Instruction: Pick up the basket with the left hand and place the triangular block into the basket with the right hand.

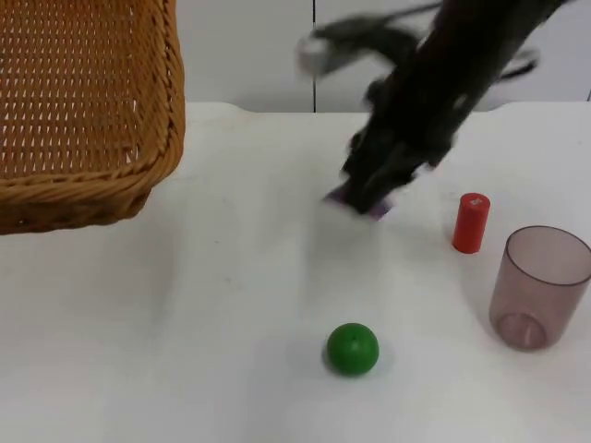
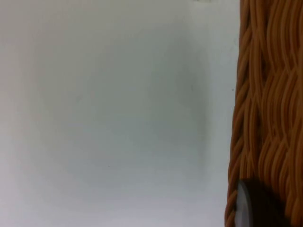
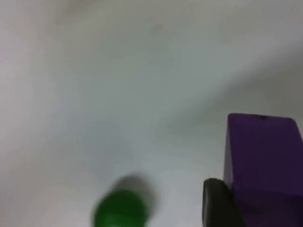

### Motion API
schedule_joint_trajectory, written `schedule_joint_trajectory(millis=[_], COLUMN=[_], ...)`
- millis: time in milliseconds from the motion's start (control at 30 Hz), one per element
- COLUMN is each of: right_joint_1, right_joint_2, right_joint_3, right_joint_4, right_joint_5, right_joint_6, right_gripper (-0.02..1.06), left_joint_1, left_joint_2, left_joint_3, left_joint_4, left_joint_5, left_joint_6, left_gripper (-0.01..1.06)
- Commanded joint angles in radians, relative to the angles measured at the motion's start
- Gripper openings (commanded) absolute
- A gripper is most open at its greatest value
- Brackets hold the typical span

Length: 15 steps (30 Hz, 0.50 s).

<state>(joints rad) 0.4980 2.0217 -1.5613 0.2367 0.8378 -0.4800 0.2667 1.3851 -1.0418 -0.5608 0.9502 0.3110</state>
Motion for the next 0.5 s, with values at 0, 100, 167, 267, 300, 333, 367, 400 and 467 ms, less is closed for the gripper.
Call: schedule_joint_trajectory(millis=[0,100,167,267,300,333,367,400,467], right_joint_1=[-0.010,-0.010,-0.010,-0.010,-0.010,-0.010,-0.010,-0.010,-0.008], right_joint_2=[-0.044,-0.088,-0.139,-0.181,-0.200,-0.234,-0.247,-0.247,-0.312], right_joint_3=[0.000,0.000,0.000,0.000,0.000,0.000,0.000,0.000,0.000], right_joint_4=[-0.092,-0.257,-0.359,-0.368,-0.368,-0.368,-0.368,-0.368,-0.370], right_joint_5=[0.008,0.005,0.003,-0.002,-0.004,-0.004,-0.004,-0.004,-0.004], right_joint_6=[0.110,0.287,0.417,0.452,0.467,0.480,0.491,0.491,0.495], right_gripper=[0.03,0.03,0.03,0.03,0.03,0.03,0.03,0.03,0.03], left_joint_1=[0.003,-0.002,-0.041,-0.096,-0.128,-0.174,-0.188,-0.188,-0.246], left_joint_2=[-0.008,-0.008,-0.008,-0.008,-0.008,-0.001,0.005,0.005,0.032], left_joint_3=[-0.012,-0.012,-0.012,-0.003,0.005,0.010,0.010,0.010,0.010], left_joint_4=[-0.049,-0.077,-0.081,-0.078,-0.076,-0.075,-0.075,-0.075,-0.094], left_joint_5=[-0.014,-0.014,-0.012,-0.015,-0.019,-0.024,-0.024,-0.024,-0.024], left_joint_6=[-0.006,-0.006,-0.009,-0.009,-0.009,-0.012,-0.012,-0.012,-0.012], left_gripper=[0.00,0.00,0.00,0.00,0.00,0.00,0.00,0.00,0.00])
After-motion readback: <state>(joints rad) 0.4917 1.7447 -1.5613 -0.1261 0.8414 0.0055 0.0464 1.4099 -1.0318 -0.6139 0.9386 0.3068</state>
